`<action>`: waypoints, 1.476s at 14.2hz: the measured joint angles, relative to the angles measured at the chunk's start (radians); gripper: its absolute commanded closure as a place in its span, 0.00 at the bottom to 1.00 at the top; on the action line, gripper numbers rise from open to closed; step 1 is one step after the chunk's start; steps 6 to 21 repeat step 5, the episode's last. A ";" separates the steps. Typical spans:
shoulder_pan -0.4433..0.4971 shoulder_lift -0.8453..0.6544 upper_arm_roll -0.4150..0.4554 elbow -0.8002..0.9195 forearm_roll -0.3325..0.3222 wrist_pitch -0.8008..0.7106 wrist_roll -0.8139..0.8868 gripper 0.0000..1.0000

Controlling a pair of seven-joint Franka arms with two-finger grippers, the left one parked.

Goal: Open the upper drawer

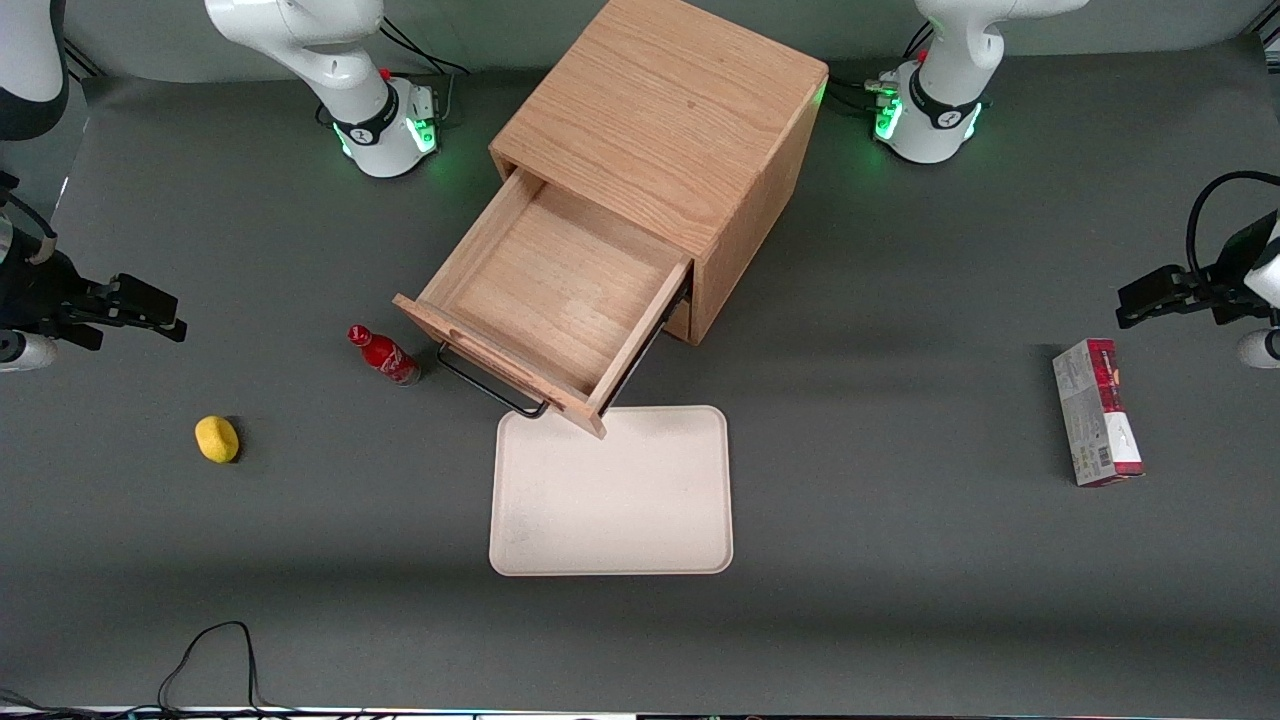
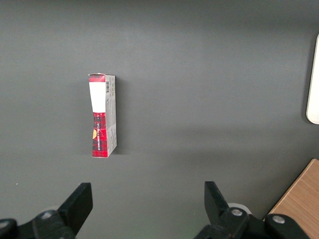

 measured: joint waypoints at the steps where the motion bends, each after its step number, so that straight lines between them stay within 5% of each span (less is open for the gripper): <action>1: -0.001 0.000 0.000 0.000 -0.003 -0.004 0.001 0.00; 21: -0.002 0.000 0.000 0.000 -0.014 -0.009 0.002 0.00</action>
